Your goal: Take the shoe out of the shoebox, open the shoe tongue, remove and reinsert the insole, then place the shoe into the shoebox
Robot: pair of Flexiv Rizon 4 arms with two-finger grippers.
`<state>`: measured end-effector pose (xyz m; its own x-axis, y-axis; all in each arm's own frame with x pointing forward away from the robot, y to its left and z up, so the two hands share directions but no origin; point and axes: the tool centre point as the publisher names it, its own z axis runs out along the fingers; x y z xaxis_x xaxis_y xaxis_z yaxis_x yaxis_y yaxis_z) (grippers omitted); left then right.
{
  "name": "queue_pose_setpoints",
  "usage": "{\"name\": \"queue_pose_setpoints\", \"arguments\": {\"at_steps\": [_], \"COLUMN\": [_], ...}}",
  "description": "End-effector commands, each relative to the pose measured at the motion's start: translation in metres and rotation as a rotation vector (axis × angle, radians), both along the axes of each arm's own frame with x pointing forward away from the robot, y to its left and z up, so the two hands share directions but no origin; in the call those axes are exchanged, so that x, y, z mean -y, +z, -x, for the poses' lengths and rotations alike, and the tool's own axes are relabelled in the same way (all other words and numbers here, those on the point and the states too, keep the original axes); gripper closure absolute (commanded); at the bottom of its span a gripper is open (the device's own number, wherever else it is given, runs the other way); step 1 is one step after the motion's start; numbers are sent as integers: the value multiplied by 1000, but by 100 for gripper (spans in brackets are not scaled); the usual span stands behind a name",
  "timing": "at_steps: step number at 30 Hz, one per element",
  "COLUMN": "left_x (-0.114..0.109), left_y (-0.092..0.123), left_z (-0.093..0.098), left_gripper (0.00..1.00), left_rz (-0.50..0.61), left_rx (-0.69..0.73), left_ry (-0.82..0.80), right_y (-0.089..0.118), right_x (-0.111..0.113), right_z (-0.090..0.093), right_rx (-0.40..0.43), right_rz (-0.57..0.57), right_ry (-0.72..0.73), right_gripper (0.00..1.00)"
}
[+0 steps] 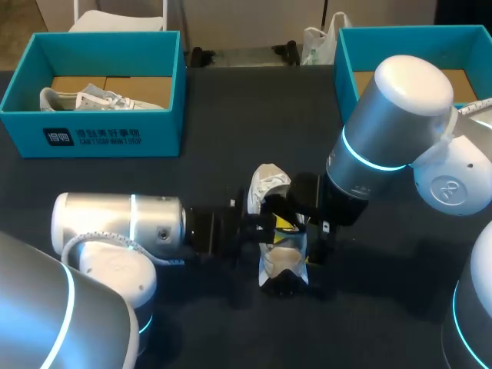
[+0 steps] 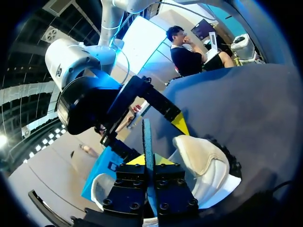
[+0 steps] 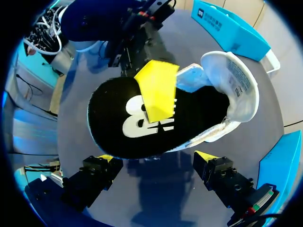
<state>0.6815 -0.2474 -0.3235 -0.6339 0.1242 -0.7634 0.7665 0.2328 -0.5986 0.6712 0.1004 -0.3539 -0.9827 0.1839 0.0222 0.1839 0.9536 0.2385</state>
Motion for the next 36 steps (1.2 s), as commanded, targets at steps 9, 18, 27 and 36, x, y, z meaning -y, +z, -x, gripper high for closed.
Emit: {"name": "queue_pose_setpoints", "arguments": {"at_steps": [9,18,27,36], "left_x": [13,6,-11,-4], "left_y": [-27,-31,-9,-3], "left_z": [-20,-28,-19,-1], "left_gripper": [100,100,70,68], "left_rz": [-30,-74,-44,-50], "left_rx": [94,84,44,41], "left_ry": [16,48,56,0], "right_y": [-1,-1,-1,-1], "right_x": [-1,-1,-1,-1], "right_z": [1,1,1,1], "right_rx": [2,2,2,2], "right_rz": [2,2,2,2], "right_ry": [-1,-1,-1,-1], "right_gripper": [0,0,0,0]}}
